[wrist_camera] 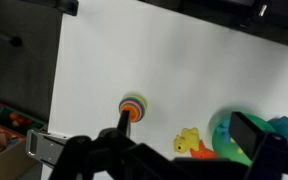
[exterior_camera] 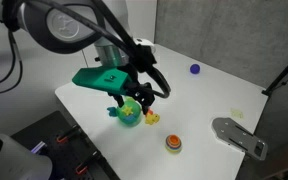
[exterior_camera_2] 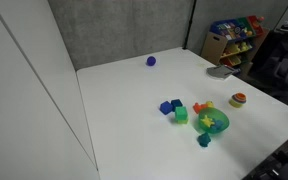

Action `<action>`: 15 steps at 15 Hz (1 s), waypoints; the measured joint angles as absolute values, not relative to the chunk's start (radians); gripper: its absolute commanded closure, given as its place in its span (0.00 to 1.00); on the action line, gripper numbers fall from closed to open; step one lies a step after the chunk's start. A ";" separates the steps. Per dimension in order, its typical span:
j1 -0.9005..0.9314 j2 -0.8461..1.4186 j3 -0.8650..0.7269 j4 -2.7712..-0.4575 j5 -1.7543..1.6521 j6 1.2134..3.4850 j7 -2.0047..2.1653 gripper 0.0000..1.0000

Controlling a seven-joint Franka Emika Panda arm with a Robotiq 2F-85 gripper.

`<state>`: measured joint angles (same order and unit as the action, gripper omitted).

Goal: Remove the yellow and blue toys from the bowl and place them on the table

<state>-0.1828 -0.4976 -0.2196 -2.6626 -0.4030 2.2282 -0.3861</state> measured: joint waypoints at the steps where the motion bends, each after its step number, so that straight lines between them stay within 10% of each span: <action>1: -0.183 -0.498 -0.220 -2.663 -0.403 2.228 -0.386 0.00; 15: -0.070 -0.374 -0.202 -2.654 -0.289 2.415 -0.389 0.00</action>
<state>-0.0697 -0.3740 -0.2015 -2.6536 -0.2891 2.4155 -0.3893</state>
